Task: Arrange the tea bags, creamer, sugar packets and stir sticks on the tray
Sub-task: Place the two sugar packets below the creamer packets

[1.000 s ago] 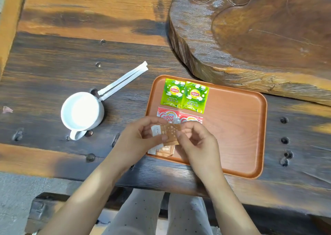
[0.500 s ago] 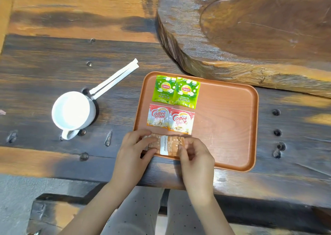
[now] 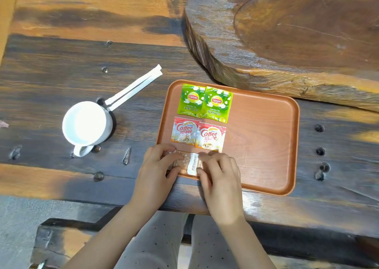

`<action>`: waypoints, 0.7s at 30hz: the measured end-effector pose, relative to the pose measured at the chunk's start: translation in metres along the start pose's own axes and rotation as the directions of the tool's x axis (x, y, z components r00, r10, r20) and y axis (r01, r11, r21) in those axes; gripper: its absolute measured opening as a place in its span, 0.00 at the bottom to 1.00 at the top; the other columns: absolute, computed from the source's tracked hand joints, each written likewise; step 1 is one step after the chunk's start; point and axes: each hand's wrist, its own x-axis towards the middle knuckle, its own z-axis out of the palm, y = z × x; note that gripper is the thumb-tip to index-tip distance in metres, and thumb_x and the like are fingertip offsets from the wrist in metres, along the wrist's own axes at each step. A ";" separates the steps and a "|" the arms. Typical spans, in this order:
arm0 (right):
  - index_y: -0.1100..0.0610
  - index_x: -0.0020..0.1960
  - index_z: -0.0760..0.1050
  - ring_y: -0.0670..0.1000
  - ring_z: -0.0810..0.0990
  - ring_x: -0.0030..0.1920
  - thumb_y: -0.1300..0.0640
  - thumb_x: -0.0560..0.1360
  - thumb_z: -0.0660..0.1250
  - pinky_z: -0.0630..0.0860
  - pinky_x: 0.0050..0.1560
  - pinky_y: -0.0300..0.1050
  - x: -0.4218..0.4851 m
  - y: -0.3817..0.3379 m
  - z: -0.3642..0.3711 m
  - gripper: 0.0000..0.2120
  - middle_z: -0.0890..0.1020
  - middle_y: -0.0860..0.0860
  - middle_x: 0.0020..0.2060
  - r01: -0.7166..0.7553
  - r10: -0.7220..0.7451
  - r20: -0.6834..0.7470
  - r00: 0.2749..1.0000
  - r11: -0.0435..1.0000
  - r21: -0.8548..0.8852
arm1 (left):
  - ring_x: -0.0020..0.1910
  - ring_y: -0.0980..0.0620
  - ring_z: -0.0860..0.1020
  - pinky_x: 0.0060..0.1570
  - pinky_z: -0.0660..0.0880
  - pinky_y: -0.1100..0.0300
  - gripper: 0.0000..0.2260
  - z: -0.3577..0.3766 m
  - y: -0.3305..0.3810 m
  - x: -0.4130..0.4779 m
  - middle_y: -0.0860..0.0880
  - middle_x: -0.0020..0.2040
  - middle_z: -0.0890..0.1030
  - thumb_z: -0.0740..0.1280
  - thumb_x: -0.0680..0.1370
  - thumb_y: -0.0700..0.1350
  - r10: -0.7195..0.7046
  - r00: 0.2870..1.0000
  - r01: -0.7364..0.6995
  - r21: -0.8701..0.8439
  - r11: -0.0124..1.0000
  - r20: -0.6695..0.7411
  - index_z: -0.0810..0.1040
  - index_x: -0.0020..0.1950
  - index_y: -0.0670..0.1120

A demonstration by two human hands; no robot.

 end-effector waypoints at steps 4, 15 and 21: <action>0.56 0.53 0.78 0.54 0.75 0.49 0.64 0.69 0.71 0.72 0.50 0.46 0.003 0.001 0.003 0.13 0.78 0.53 0.47 0.021 -0.020 0.033 0.999 0.999 -0.028 | 0.52 0.53 0.68 0.48 0.70 0.59 0.12 0.002 -0.002 0.000 0.47 0.53 0.79 0.73 0.66 0.35 0.011 1.000 -0.011 0.006 1.000 0.001 0.82 0.47 0.45; 0.54 0.52 0.79 0.51 0.73 0.51 0.62 0.73 0.67 0.70 0.53 0.42 0.018 -0.011 -0.016 0.09 0.78 0.50 0.46 -0.005 -0.001 0.039 0.999 0.988 0.156 | 0.52 0.50 0.71 0.53 0.66 0.62 0.09 -0.033 -0.001 0.025 0.46 0.51 0.80 0.70 0.70 0.40 0.128 0.989 -0.123 0.066 0.990 -0.070 0.81 0.50 0.44; 0.57 0.52 0.78 0.58 0.74 0.53 0.60 0.72 0.67 0.71 0.54 0.52 0.133 -0.052 -0.025 0.09 0.80 0.56 0.48 0.170 -0.169 -0.025 0.985 0.985 0.042 | 0.56 0.39 0.73 0.56 0.69 0.52 0.15 -0.099 -0.034 0.127 0.41 0.53 0.80 0.69 0.71 0.42 -0.060 0.994 0.082 0.249 0.965 -0.094 0.77 0.58 0.44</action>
